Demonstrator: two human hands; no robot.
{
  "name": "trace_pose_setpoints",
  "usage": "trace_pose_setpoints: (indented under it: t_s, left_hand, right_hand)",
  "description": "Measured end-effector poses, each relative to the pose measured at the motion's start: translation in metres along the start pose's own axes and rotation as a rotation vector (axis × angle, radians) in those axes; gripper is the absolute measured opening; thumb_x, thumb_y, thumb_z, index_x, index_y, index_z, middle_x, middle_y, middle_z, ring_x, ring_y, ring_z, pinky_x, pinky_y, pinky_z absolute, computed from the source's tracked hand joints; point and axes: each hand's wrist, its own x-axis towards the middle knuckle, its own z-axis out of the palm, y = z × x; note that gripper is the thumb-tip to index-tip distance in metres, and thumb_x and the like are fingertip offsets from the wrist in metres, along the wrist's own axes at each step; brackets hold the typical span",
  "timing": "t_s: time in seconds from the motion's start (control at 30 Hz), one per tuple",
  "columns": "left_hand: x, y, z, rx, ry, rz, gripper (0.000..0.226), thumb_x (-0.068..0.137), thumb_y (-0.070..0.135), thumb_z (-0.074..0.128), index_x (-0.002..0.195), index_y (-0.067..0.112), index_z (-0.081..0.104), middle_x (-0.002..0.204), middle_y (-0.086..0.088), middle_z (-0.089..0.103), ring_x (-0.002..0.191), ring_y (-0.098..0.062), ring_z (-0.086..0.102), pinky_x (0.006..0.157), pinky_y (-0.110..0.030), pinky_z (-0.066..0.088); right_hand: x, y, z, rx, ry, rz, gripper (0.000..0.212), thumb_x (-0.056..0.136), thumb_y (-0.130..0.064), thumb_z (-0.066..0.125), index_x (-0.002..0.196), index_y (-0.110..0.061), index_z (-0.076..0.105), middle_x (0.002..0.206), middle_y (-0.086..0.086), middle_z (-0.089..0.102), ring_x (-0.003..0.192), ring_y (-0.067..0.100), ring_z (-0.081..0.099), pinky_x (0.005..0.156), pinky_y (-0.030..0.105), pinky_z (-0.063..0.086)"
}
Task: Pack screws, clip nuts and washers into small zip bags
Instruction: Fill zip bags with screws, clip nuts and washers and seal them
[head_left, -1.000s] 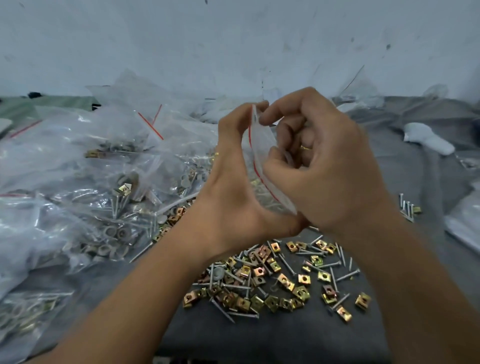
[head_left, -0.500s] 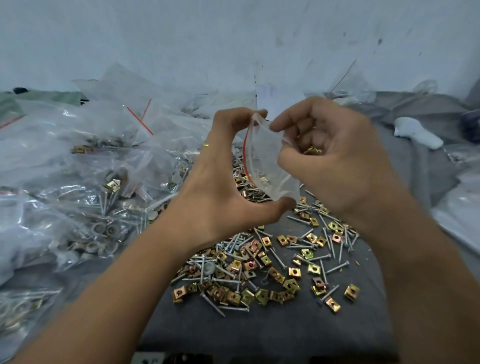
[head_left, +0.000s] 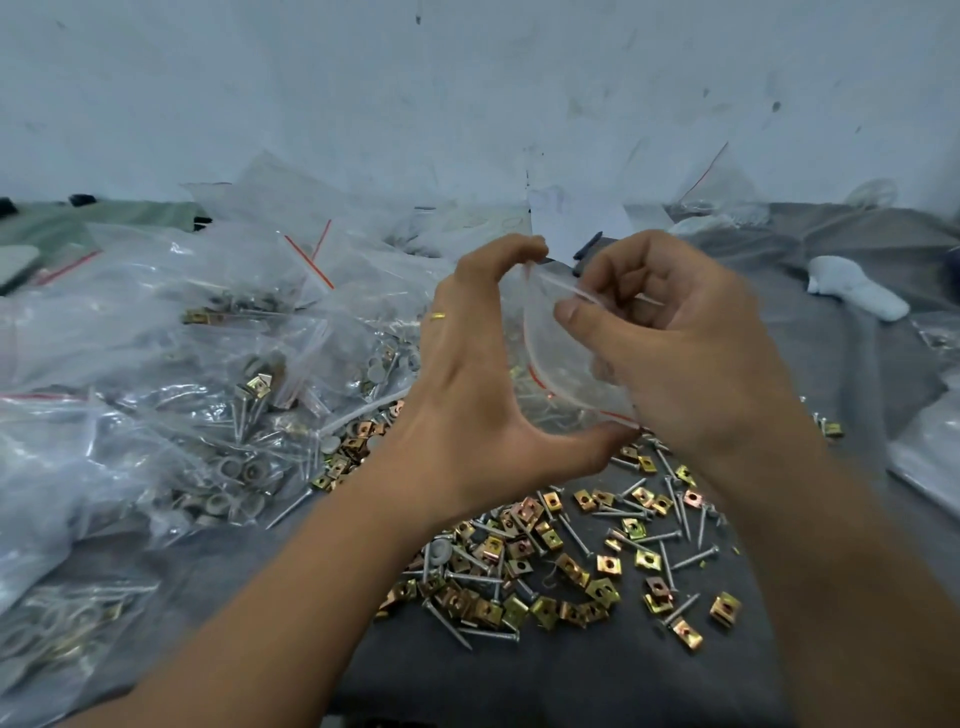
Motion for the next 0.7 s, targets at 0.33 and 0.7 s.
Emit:
trace_pose_setpoints:
  t_s: [0.33, 0.7]
  left_hand:
    - [0.001, -0.006, -0.002, 0.156, -0.096, 0.009, 0.141, 0.059, 0.071, 0.087, 0.166, 0.016, 0.014, 0.162, 0.003, 0.035, 0.153, -0.013, 0.032, 0.124, -0.054, 0.031]
    - [0.003, -0.005, -0.006, 0.252, -0.105, 0.05, 0.116, 0.063, 0.056, 0.087, 0.159, 0.018, 0.034, 0.144, 0.003, 0.046, 0.138, -0.017, 0.041, 0.118, -0.056, 0.034]
  right_hand:
    - [0.0, 0.006, -0.009, 0.037, -0.048, 0.078, 0.024, 0.099, -0.008, 0.067, 0.085, -0.018, 0.049, 0.087, 0.023, 0.07, 0.078, 0.036, 0.072, 0.063, 0.05, 0.059]
    - [-0.002, 0.016, -0.004, 0.073, -0.146, 0.171, 0.044, 0.069, 0.003, 0.09, 0.098, 0.001, 0.057, 0.087, 0.016, 0.073, 0.072, 0.019, 0.068, 0.069, 0.039, 0.064]
